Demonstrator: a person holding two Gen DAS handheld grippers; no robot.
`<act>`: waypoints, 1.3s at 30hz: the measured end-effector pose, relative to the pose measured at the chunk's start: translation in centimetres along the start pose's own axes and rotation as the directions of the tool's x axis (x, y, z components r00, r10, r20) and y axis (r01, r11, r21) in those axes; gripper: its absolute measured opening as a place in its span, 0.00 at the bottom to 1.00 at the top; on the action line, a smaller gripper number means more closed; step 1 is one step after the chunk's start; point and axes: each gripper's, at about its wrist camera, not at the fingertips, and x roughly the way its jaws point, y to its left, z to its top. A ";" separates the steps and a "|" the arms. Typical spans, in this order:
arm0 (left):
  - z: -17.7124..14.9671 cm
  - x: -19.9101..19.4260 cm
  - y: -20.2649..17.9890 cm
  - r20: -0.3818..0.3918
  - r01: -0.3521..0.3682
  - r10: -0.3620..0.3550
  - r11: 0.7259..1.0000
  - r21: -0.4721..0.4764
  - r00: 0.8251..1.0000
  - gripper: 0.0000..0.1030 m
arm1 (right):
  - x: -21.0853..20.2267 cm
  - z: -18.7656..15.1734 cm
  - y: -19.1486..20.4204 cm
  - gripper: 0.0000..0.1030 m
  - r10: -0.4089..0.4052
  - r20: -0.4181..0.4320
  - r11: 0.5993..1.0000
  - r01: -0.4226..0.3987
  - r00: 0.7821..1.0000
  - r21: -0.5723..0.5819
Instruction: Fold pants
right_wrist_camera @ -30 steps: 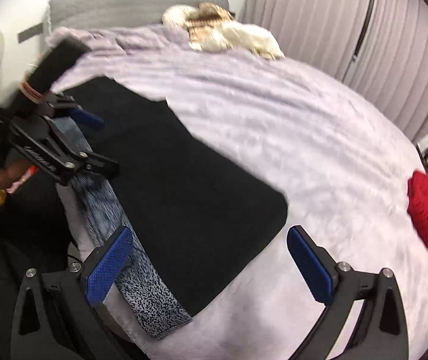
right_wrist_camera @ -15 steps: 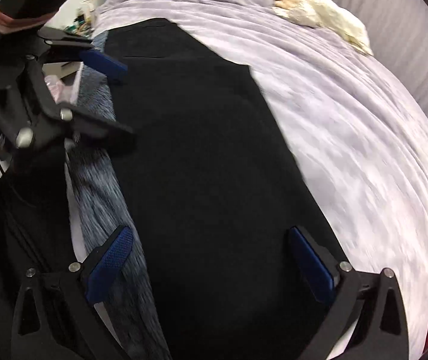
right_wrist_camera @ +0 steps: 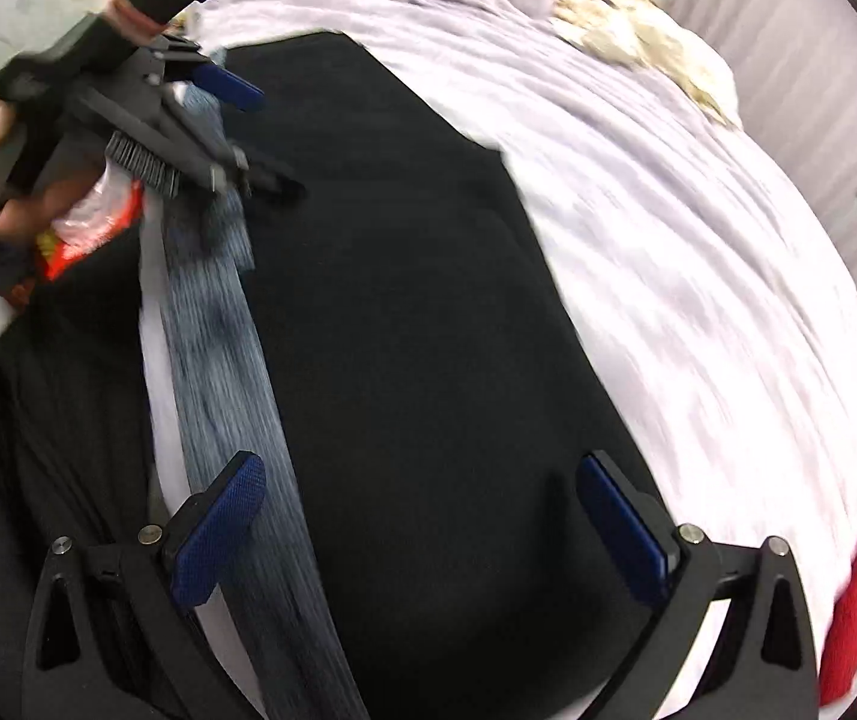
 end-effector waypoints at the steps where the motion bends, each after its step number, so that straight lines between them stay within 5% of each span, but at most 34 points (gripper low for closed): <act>1: 0.1 0.1 0.2 0.003 0.005 -0.005 1.000 0.000 1.000 1.00 | -0.4 -1.5 -1.0 1.00 -0.006 -0.018 1.000 0.007 1.000 0.025; 7: 0.6 0.8 0.8 0.014 0.021 -0.021 1.000 0.016 1.000 1.00 | 0.7 -2.2 -2.7 1.00 0.025 -0.049 0.990 -0.018 0.998 0.139; 15: 0.3 -0.9 3.8 0.021 0.020 -0.019 0.998 -0.066 1.000 1.00 | 4.8 11.5 0.1 1.00 0.115 -0.049 0.993 -0.115 0.992 0.002; 19: 0.5 -0.5 7.2 0.012 -0.033 0.035 0.992 -0.124 0.999 1.00 | 6.1 15.5 1.6 1.00 0.122 -0.039 0.992 -0.123 0.992 -0.025; 22: 0.8 0.0 9.7 -0.007 -0.027 0.026 0.981 -0.190 1.000 1.00 | 5.8 15.5 3.5 1.00 0.072 -0.045 0.994 -0.076 0.996 -0.078; 25: 0.7 -1.0 10.9 0.024 -0.017 0.023 0.975 -0.224 0.999 1.00 | 4.0 15.4 3.4 1.00 0.119 -0.004 0.990 -0.119 0.993 -0.072; 30: -0.2 -0.3 8.3 0.001 0.034 -0.034 0.991 -0.131 0.999 1.00 | 1.8 14.7 2.0 1.00 0.147 0.008 0.985 -0.146 0.989 -0.092; 33: -0.3 0.6 6.9 -0.004 -0.053 0.053 0.996 -0.069 0.999 1.00 | 5.4 17.6 1.9 1.00 0.189 -0.036 0.978 -0.192 0.981 -0.086; 36: -0.1 0.5 8.5 -0.009 -0.039 0.039 0.994 -0.101 0.999 1.00 | 7.9 14.8 0.0 1.00 0.165 -0.113 0.978 -0.177 0.980 -0.108; 39: -0.3 0.2 10.9 -0.015 -0.029 0.027 0.987 -0.160 1.000 1.00 | 10.8 17.5 0.1 1.00 0.231 -0.142 0.969 -0.240 0.963 -0.054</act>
